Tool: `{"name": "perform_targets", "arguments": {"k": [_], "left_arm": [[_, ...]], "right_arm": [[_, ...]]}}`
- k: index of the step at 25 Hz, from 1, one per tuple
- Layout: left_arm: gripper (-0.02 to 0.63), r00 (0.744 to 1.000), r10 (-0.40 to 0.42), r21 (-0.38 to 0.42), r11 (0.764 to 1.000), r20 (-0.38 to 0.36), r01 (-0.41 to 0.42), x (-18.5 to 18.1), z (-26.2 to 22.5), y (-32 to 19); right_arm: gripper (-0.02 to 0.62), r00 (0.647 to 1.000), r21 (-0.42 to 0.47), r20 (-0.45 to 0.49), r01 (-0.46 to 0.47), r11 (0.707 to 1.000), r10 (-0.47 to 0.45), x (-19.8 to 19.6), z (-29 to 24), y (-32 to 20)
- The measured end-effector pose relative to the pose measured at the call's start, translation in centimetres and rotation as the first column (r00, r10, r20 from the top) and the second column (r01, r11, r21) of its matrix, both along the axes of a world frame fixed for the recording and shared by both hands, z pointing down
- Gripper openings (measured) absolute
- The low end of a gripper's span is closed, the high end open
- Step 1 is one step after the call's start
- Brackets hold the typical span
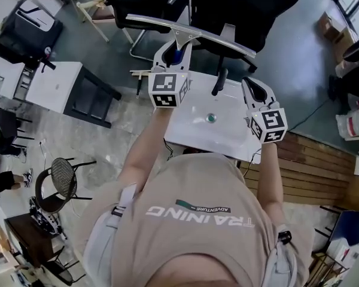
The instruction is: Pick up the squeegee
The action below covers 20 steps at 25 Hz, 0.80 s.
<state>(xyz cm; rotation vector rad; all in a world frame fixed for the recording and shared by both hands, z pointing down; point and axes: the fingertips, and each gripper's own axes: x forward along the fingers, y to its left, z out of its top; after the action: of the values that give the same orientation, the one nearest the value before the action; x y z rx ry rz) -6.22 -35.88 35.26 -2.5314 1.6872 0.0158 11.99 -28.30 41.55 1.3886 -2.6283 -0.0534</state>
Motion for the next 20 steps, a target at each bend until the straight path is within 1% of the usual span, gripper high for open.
{"name": "perform_targets", "arguments": {"k": [4, 9, 12, 16, 20], "left_arm": [[0.121, 1.000, 0.026, 0.044, 0.999, 0.006, -0.027, 0.5, -2.7, -0.6], [0.121, 0.999, 0.037, 0.098, 0.995, -0.001, -0.037, 1.2, -6.0, -0.5], [0.121, 0.999, 0.032, 0.104, 0.994, 0.001, -0.032, 1.1, -7.4, -0.4], [0.121, 0.999, 0.035, 0.126, 0.991, -0.010, -0.034, 0.9, -9.7, -0.4], [0.121, 0.999, 0.035, 0.154, 0.988, -0.018, -0.032, 0.8, -11.7, -0.5]], "right_arm": [[0.037, 1.000, 0.062, 0.003, 0.007, 0.998, -0.007, -0.6, -3.9, -1.2], [0.037, 1.000, 0.099, 0.020, 0.007, 0.995, -0.009, -0.7, -7.3, -1.6], [0.037, 1.000, 0.129, 0.015, 0.004, 0.992, -0.006, -1.0, -8.8, -1.6], [0.037, 0.999, 0.163, 0.034, -0.010, 0.987, 0.004, -0.7, -11.0, -1.9], [0.037, 1.000, 0.172, -0.001, 0.005, 0.985, -0.005, 0.0, -12.9, -1.9]]}}
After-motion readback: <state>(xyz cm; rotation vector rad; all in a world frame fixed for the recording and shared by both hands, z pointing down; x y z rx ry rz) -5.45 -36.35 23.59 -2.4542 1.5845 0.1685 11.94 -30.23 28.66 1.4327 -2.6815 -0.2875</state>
